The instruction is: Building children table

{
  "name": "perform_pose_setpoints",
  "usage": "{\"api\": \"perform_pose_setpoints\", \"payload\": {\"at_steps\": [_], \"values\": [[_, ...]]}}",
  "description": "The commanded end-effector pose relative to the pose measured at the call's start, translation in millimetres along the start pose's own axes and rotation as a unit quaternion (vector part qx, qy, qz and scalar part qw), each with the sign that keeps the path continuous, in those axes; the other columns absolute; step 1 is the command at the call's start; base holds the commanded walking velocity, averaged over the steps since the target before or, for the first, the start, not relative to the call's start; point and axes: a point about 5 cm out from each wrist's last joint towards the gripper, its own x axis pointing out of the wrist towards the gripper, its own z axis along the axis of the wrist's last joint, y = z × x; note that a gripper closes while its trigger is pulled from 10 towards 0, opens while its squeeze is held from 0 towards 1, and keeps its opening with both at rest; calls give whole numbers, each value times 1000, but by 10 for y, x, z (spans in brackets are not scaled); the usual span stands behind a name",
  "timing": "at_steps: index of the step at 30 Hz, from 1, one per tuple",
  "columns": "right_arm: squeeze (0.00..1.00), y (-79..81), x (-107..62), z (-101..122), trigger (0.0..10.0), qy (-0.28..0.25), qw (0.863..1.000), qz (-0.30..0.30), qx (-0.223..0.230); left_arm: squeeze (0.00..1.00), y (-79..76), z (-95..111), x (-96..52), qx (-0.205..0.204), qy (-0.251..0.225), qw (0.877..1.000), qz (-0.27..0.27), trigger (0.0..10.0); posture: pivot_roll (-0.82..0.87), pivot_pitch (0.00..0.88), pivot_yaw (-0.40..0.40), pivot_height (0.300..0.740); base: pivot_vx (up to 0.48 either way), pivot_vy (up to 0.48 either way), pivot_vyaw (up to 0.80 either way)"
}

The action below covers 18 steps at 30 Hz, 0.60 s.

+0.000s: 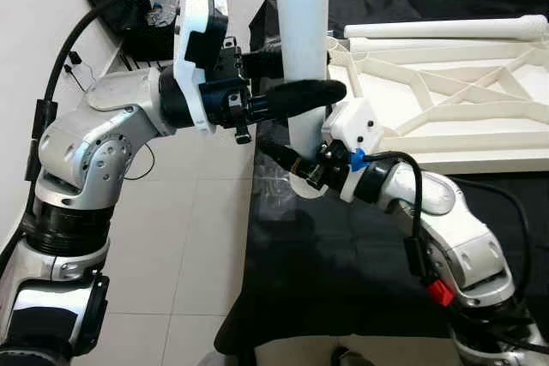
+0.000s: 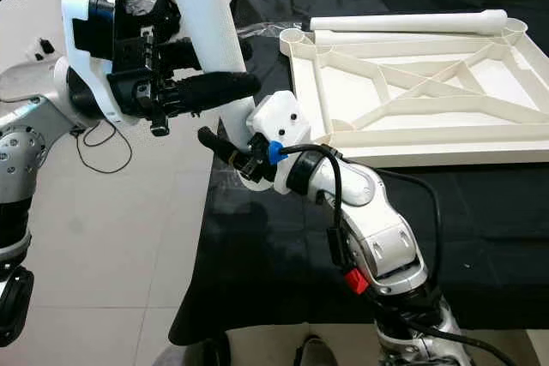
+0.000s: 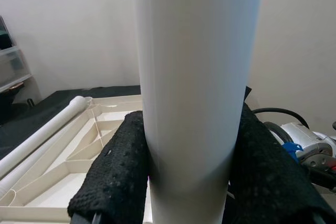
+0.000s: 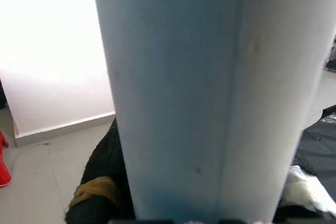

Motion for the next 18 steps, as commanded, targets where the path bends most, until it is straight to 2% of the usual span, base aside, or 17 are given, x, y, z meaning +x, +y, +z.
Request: {"api": "perform_pose_setpoints", "payload": {"at_steps": [1,4,5,6,7,9,10,12,13,15,16,17,18], "values": [[0,27,7,3,10000,0,1000,8,-1,0,20,41,-26,17,4,1000,6,0,19,176,45,740,0,0,0],[0,24,2,-1,10000,1,1000,8,0,0,27,48,-33,17,3,1000,7,0,20,175,45,740,0,0,0],[1000,-24,-47,5,10000,-10,1000,9,26,0,21,93,-59,16,4,1000,-3,0,17,164,49,740,0,0,0],[1000,-59,-85,11,10000,-19,999,11,45,0,15,127,-76,16,4,1000,-11,0,15,162,48,740,0,0,0],[1000,-59,-85,11,10000,-19,999,11,45,0,15,127,-76,16,4,1000,-11,0,15,162,48,740,0,0,0],[1000,-114,-209,35,10000,-22,998,53,39,0,5,161,-101,11,8,999,-35,0,15,160,46,740,0,0,0],[1000,-114,-209,35,10000,-22,998,53,39,0,5,161,-101,11,8,999,-35,0,15,160,46,740,0,0,0],[1000,-173,-339,62,10000,-18,993,101,51,0,-27,153,-139,-8,23,997,-78,0,14,158,43,740,0,0,0],[1000,-173,-339,62,10000,-18,993,101,51,0,-27,153,-139,-8,23,997,-78,0,14,158,43,740,0,0,0],[1000,-212,-499,123,10000,-18,984,168,62,0,-66,120,-201,-22,48,991,-119,0,13,157,41,740,0,0,0],[1000,-205,-563,142,10000,-14,975,210,70,0,-88,121,-223,-43,45,988,-140,0,9,156,38,740,0,0,0],[1000,-205,-563,142,10000,-14,975,210,70,0,-88,121,-223,-43,45,988,-140,0,9,156,38,740,0,0,0],[1000,-202,-598,151,10000,-9,968,238,76,0,-104,121,-232,-58,40,985,-156,0,8,156,39,740,0,0,0]]}}
